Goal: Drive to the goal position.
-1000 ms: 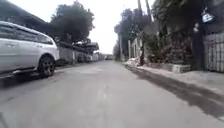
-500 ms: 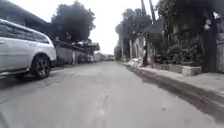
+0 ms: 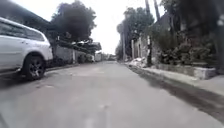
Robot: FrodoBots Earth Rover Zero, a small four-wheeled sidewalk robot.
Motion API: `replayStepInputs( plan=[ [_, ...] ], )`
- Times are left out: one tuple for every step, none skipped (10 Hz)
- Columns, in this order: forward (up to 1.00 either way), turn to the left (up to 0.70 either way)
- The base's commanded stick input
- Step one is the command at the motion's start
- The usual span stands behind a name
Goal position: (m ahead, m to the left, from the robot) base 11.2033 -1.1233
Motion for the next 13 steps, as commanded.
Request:
replayStepInputs(
  plan=[
    [0.85,-0.26],
    [0.85,-0.34],
    [0.85,-0.34],
    [0.85,-0.01],
    [0.85,0.0],
    [0.85,0.0],
    [0.85,0.0],
    [0.85,0.0],
    [0.85,0.0],
    [0.85,0.0],
    [0.85,0.0],
    [0.85,0.0],
    [0.85,0.0]
  ],
)
